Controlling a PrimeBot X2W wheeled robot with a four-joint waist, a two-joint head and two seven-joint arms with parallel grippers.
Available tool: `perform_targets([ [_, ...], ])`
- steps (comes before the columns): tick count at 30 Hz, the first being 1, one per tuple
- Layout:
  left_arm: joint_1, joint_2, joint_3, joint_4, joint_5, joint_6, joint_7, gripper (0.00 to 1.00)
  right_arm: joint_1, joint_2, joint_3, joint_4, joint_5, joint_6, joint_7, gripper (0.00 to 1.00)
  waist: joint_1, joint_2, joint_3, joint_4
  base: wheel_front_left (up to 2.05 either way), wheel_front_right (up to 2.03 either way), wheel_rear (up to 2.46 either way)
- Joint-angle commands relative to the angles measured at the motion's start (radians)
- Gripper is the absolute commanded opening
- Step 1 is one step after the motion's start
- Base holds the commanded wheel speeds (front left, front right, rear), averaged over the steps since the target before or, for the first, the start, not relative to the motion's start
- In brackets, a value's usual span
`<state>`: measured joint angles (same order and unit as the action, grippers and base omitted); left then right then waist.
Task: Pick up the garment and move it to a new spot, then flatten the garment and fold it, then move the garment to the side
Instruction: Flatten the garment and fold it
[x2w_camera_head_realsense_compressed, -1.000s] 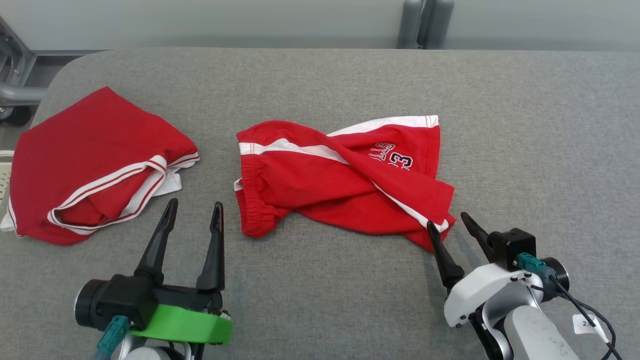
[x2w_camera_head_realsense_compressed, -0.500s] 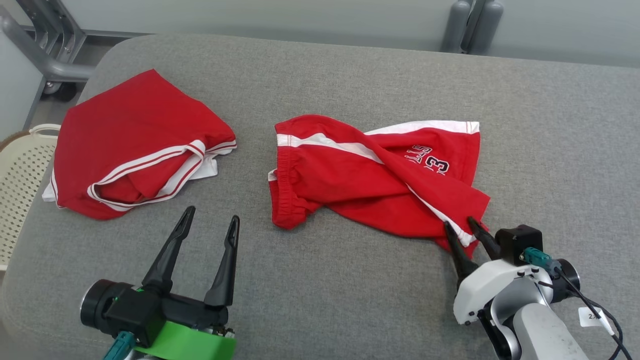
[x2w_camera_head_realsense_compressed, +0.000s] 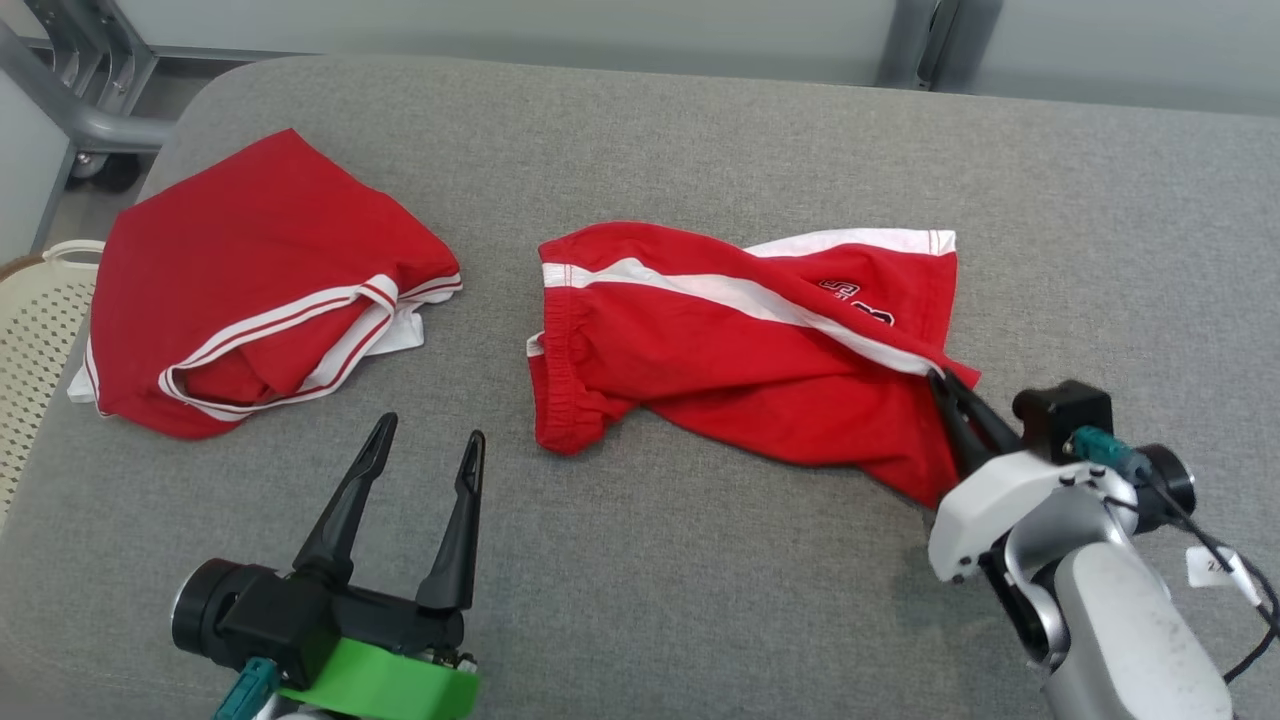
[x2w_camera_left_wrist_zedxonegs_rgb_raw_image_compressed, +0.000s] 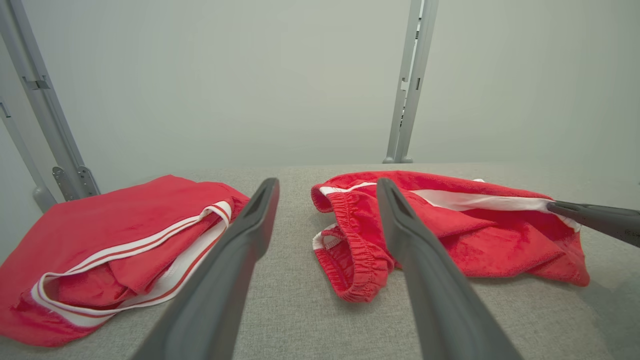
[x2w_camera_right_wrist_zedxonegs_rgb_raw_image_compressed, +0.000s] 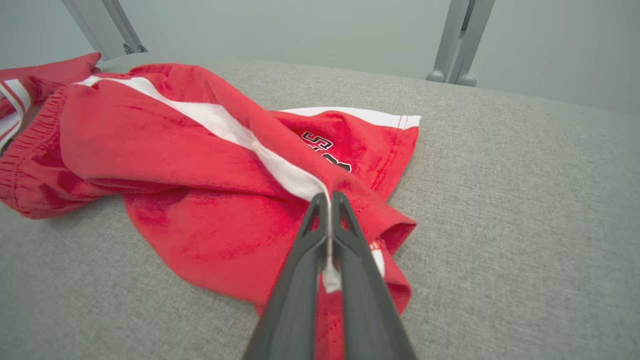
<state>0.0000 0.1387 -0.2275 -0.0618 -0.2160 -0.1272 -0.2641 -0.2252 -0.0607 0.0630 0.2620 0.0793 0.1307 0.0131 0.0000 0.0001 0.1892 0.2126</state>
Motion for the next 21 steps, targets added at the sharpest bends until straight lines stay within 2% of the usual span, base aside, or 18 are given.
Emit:
perform_targets([
  [1, -0.017, -0.003, 0.001, 0.001, 0.009, -0.003, -0.001, 1.00, -0.042, -0.035, 0.001, -0.007, -0.006, 0.000, 0.022, 0.00, 0.0000, -0.0001, 0.011, -0.006, 0.00, 0.00, 0.00],
  [7, -0.045, 0.005, -0.024, 0.001, 0.004, -0.004, -0.001, 1.00, -0.152, -0.130, 0.012, 0.051, -0.005, 0.000, 0.092, 0.00, 0.0000, -0.0001, 0.038, 0.006, 0.00, 0.00, 0.00],
  [8, -0.049, 0.008, -0.028, 0.002, 0.010, -0.004, -0.001, 1.00, -0.168, -0.141, 0.010, 0.066, -0.004, 0.000, 0.096, 0.16, 0.0000, -0.0001, 0.043, 0.010, 0.00, 0.00, 0.00],
  [9, -0.053, 0.011, -0.032, 0.004, 0.015, -0.004, -0.001, 1.00, -0.185, -0.149, 0.007, 0.080, -0.006, 0.000, 0.091, 0.43, 0.0000, -0.0001, 0.048, 0.014, 0.00, 0.00, 0.00],
  [10, -0.060, 0.016, -0.040, 0.004, 0.023, -0.004, -0.001, 1.00, -0.199, -0.156, 0.006, 0.095, -0.007, 0.000, 0.086, 1.00, 0.0000, -0.0001, 0.053, 0.017, 0.00, 0.00, 0.00],
  [18, -0.077, 0.013, -0.038, -0.010, 0.018, -0.004, -0.001, 1.00, -0.277, -0.172, -0.004, 0.184, -0.015, 0.000, -0.017, 1.00, 0.0000, -0.0001, 0.074, 0.028, 0.00, 0.00, 0.00],
  [21, -0.080, 0.015, -0.029, -0.010, 0.005, -0.004, -0.001, 1.00, -0.277, -0.140, -0.022, 0.204, 0.003, 0.000, -0.068, 1.00, 0.0000, -0.0001, 0.069, 0.024, 0.00, 0.00, 0.00],
])
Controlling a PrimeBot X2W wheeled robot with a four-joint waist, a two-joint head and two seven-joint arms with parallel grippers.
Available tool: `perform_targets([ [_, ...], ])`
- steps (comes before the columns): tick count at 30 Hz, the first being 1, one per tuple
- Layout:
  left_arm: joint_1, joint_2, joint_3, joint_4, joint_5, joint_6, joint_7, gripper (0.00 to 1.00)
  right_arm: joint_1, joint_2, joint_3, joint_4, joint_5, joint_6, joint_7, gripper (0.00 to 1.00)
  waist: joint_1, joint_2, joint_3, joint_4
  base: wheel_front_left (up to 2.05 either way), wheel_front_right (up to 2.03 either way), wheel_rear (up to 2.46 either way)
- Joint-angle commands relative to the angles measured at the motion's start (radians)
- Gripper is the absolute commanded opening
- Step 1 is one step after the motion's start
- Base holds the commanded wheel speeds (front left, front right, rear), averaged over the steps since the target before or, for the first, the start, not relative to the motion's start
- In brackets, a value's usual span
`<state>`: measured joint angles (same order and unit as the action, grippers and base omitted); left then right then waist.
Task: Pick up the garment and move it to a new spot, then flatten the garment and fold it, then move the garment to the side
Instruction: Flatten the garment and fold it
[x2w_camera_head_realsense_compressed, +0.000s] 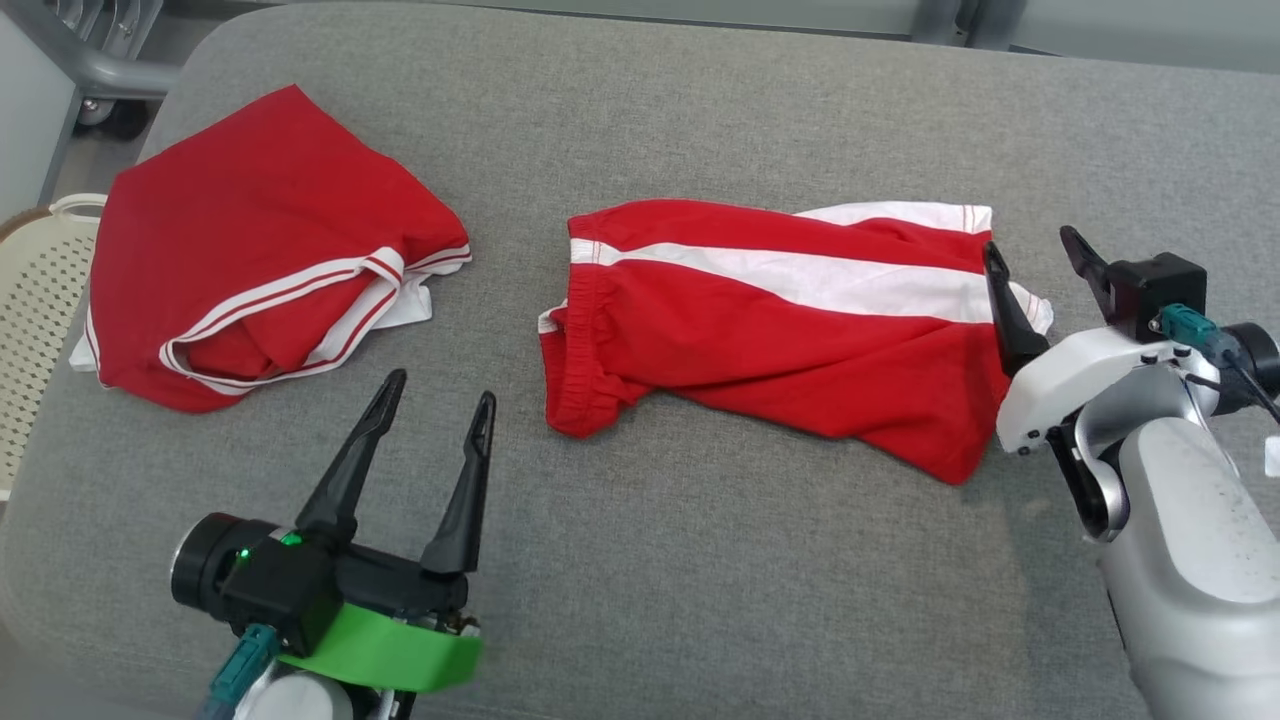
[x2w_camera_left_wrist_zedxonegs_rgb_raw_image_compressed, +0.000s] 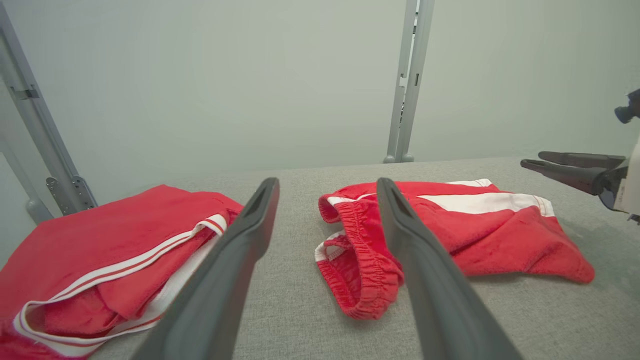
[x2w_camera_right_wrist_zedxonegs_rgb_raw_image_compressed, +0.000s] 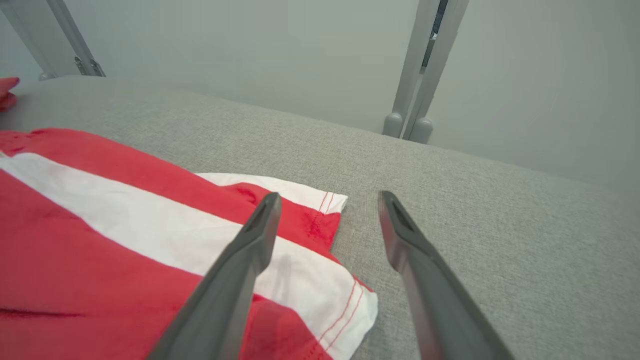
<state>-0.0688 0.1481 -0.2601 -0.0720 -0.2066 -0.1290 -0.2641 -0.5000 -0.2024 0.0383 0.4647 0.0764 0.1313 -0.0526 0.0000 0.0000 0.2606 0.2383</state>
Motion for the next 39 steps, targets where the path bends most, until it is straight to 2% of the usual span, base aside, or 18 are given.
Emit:
perform_targets([
  [1, -0.006, -0.001, 0.025, 0.015, -0.011, -0.002, -0.001, 1.00, 0.017, 0.025, -0.026, 0.001, 0.034, -0.001, -0.046, 1.00, 0.0000, 0.0000, -0.013, -0.008, 0.00, 0.00, 0.00],
  [3, 0.002, -0.006, 0.045, 0.041, -0.012, -0.002, -0.001, 1.00, 0.042, 0.063, -0.030, -0.018, 0.097, -0.001, -0.100, 1.00, 0.0000, 0.0000, -0.028, -0.016, 0.00, 0.00, 0.00],
  [8, 0.014, -0.008, 0.079, 0.125, -0.017, -0.002, -0.001, 1.00, 0.133, 0.094, -0.034, -0.091, 0.213, -0.001, -0.182, 1.00, 0.0000, 0.0000, -0.075, -0.046, 0.00, 0.00, 0.00],
  [17, 0.003, 0.028, 0.105, 0.235, -0.039, 0.000, -0.001, 1.00, 0.293, 0.122, -0.015, -0.214, 0.178, -0.001, -0.199, 1.00, 0.0000, 0.0000, -0.161, -0.105, 0.00, 0.00, 0.00],
  [23, 0.032, 0.030, 0.150, 0.267, -0.062, 0.030, -0.001, 1.00, 0.406, 0.133, 0.003, -0.282, 0.147, -0.001, -0.186, 1.00, 0.0000, 0.0000, -0.231, -0.138, 0.00, 0.00, 0.00],
  [27, 0.068, 0.039, 0.164, 0.283, -0.070, 0.038, -0.001, 1.00, 0.463, 0.140, 0.001, -0.290, 0.133, -0.001, -0.172, 1.00, 0.0000, 0.0000, -0.275, -0.156, 0.00, 0.00, 0.00],
  [39, 0.135, 0.068, 0.157, 0.293, -0.090, 0.032, 0.031, 1.00, 0.538, 0.146, -0.032, -0.279, 0.108, -0.001, -0.128, 1.00, 0.0000, 0.0000, -0.292, -0.179, 0.00, 0.00, 0.00],
])
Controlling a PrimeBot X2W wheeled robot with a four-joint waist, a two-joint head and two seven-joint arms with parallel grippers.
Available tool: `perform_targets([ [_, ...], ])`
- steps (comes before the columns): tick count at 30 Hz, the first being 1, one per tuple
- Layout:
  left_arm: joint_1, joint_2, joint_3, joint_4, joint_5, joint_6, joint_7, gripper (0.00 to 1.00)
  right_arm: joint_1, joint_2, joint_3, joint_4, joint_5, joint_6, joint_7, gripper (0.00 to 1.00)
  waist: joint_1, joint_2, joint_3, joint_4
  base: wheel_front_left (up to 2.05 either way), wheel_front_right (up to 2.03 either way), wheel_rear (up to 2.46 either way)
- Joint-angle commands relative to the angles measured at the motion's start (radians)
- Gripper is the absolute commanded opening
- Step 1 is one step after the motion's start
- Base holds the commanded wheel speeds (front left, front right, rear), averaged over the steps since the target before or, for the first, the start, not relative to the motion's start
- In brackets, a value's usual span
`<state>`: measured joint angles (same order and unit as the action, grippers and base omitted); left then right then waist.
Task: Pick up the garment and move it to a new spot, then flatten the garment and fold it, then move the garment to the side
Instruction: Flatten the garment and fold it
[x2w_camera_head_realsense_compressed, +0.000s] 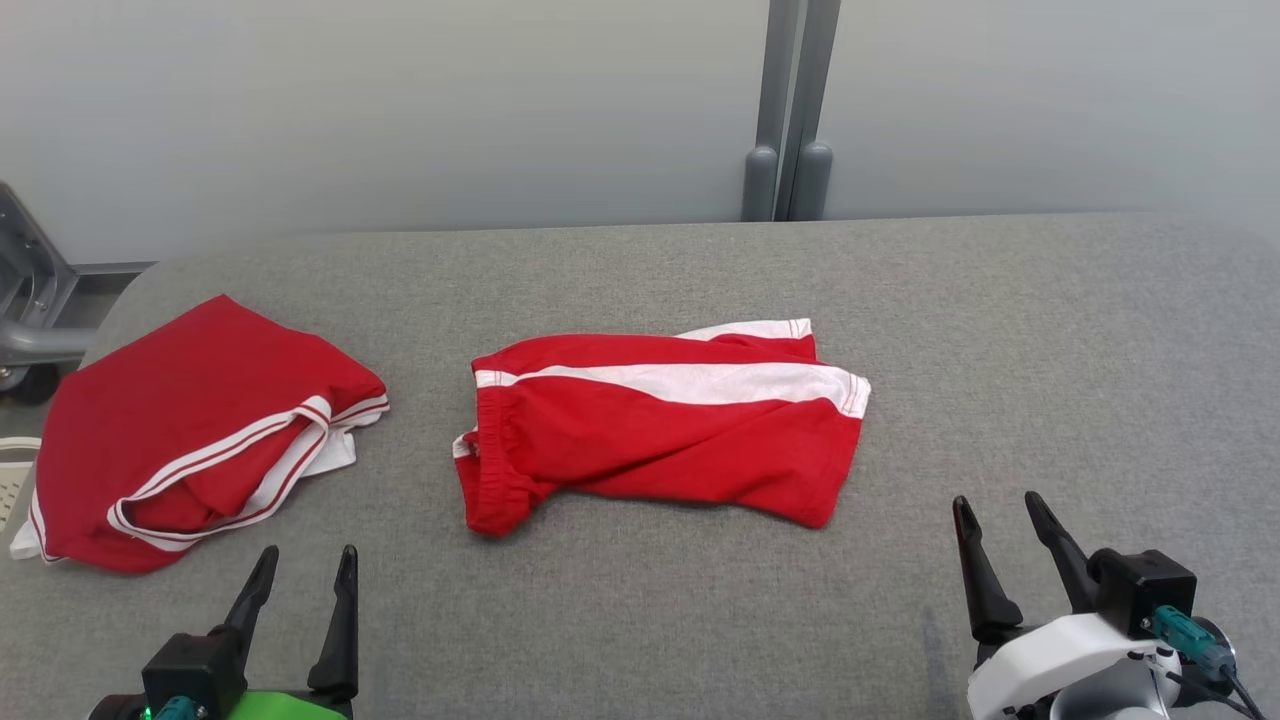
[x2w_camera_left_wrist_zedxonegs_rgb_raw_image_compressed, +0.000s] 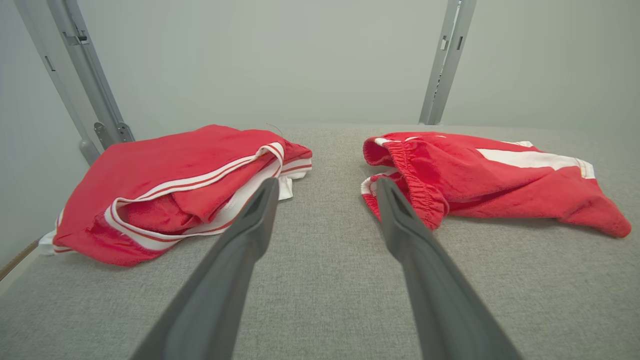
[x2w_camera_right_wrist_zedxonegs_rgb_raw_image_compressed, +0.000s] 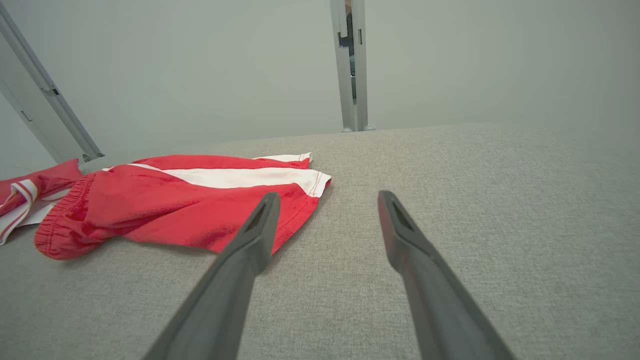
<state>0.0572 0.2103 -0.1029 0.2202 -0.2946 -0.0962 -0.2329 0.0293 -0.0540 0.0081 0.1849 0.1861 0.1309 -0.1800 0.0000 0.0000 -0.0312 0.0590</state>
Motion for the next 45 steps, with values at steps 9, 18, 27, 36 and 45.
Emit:
perform_targets([
  [9, 0.027, 0.005, -0.011, -0.009, -0.023, -0.003, 0.011, 1.00, 0.010, 0.002, -0.009, -0.015, 0.003, 0.000, -0.006, 1.00, 0.0000, 0.0000, 0.013, 0.000, 0.00, 0.00, 0.00],
  [18, 0.005, 0.008, -0.025, -0.005, -0.029, -0.005, 0.014, 1.00, -0.004, 0.002, 0.001, -0.002, -0.019, 0.000, 0.003, 1.00, 0.0000, 0.0000, 0.022, 0.002, 0.00, 0.00, 0.00],
  [27, -0.040, 0.009, -0.048, -0.023, -0.041, -0.008, 0.047, 1.00, -0.018, 0.003, -0.007, 0.003, -0.032, 0.000, 0.020, 1.00, 0.0000, 0.0000, 0.035, 0.005, 0.00, 0.00, 0.00],
  [36, -0.276, 0.010, -0.112, 0.019, -0.127, -0.025, 0.322, 1.00, -0.206, -0.032, -0.004, -0.013, -0.014, 0.000, 0.368, 1.00, 0.0000, 0.0000, 0.121, 0.003, 0.00, 0.00, 0.00],
  [45, -0.527, -0.014, -0.156, 0.088, -0.173, 0.002, 0.640, 1.00, -0.409, -0.117, 0.090, -0.019, 0.063, 0.000, 0.717, 1.00, 0.0000, 0.0000, 0.235, -0.011, 0.00, 0.00, 0.00],
])
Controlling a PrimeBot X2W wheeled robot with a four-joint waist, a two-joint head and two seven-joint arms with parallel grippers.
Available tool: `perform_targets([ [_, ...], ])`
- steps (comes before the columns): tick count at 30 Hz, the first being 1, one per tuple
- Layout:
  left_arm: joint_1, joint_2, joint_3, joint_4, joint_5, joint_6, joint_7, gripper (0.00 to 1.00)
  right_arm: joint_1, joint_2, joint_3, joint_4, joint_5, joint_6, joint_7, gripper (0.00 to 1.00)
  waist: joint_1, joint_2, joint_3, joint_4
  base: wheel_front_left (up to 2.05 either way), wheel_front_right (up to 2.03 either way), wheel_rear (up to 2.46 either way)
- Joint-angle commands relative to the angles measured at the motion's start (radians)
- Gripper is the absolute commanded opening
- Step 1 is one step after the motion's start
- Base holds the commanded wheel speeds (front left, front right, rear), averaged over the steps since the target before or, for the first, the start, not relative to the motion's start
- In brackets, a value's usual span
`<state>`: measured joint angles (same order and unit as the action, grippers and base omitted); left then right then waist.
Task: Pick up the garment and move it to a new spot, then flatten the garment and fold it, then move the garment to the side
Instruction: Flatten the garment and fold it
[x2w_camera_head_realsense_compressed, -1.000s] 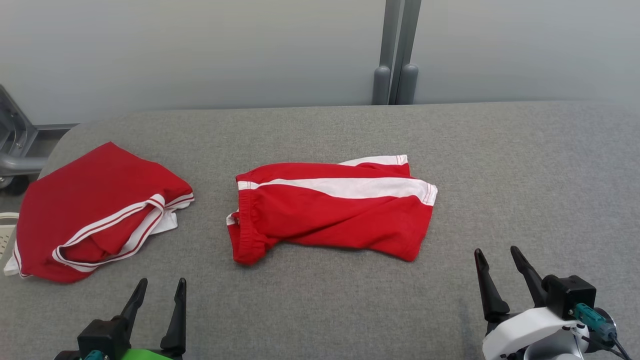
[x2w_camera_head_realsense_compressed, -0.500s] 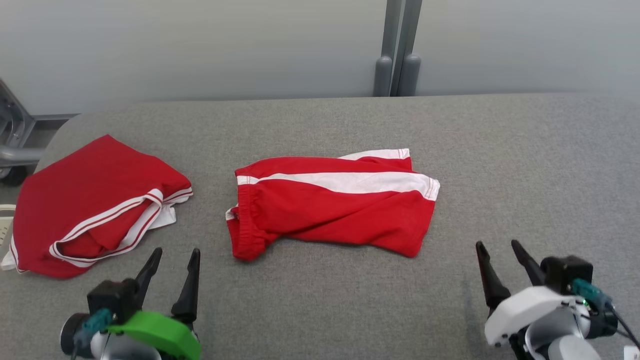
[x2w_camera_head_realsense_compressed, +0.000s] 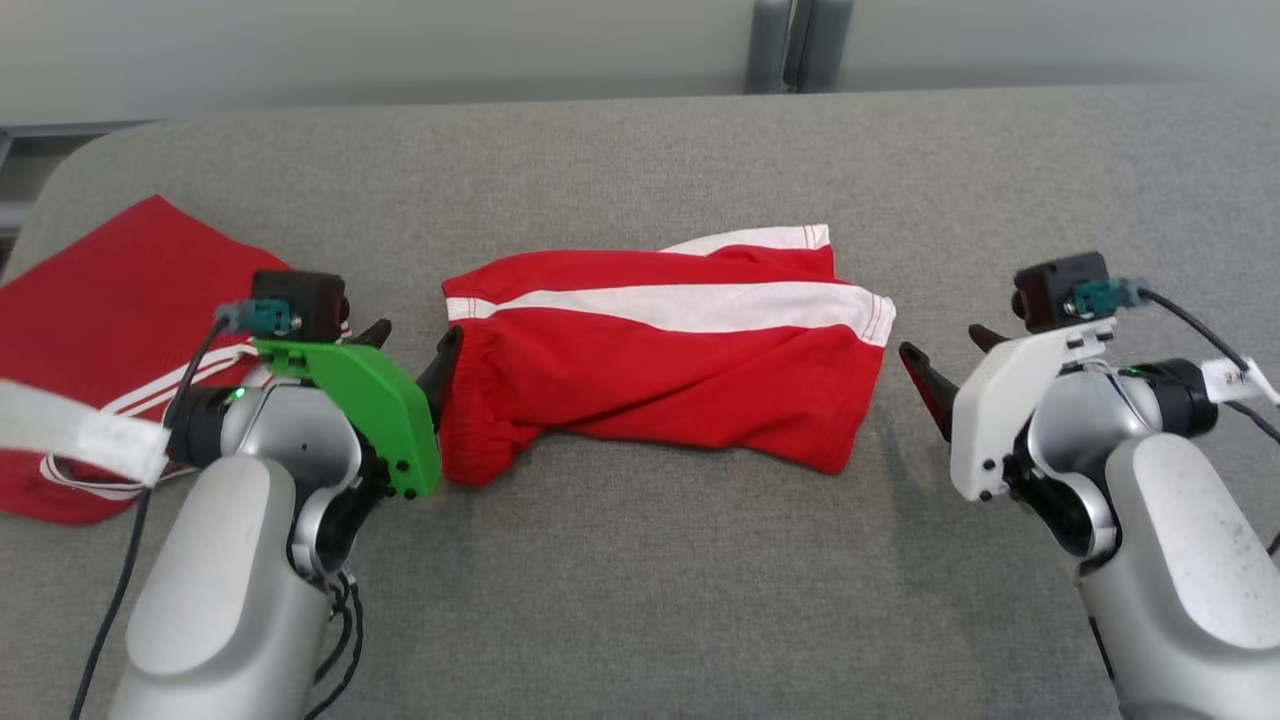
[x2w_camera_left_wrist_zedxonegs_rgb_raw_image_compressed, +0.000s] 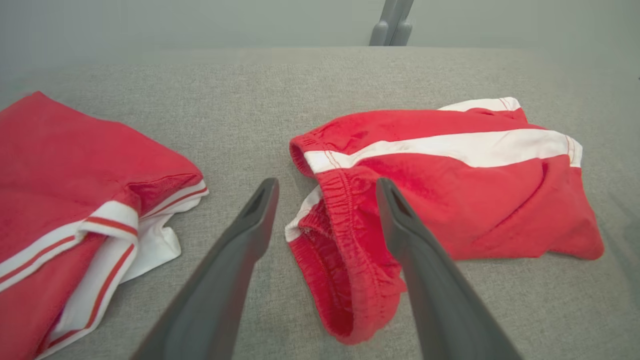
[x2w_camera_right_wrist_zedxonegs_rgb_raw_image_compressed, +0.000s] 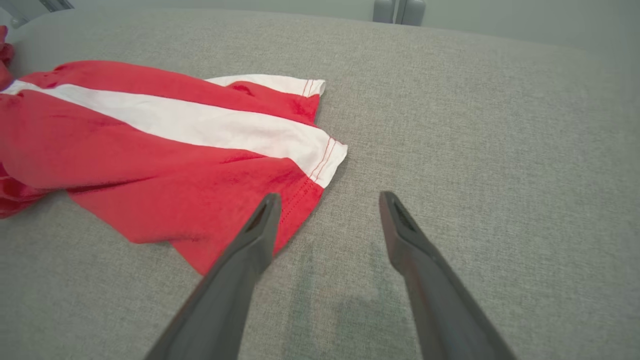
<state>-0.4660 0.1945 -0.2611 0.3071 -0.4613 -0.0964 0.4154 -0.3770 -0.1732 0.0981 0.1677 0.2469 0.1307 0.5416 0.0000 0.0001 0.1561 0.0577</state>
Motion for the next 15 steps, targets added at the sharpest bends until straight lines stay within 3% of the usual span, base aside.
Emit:
perform_targets([
  [1, -0.031, -0.002, 0.001, 0.012, -0.011, 0.010, 0.026, 1.00, -0.023, -0.007, 0.015, 0.001, 0.018, 0.000, 0.027, 1.00, 0.0000, -0.0001, 0.060, -0.012, 0.00, 0.00, 0.00],
  [8, -0.193, -0.012, 0.016, 0.083, -0.023, 0.100, 0.223, 1.00, -0.153, -0.058, 0.101, 0.009, 0.059, 0.000, 0.190, 1.00, 0.0000, -0.0001, 0.154, -0.028, 0.00, 0.00, 0.00],
  [15, -0.269, -0.013, 0.011, 0.083, -0.049, 0.137, 0.379, 1.00, -0.229, -0.078, 0.123, 0.021, 0.067, 0.000, 0.219, 1.00, 0.0000, -0.0001, 0.198, -0.031, 0.00, 0.00, 0.00],
])
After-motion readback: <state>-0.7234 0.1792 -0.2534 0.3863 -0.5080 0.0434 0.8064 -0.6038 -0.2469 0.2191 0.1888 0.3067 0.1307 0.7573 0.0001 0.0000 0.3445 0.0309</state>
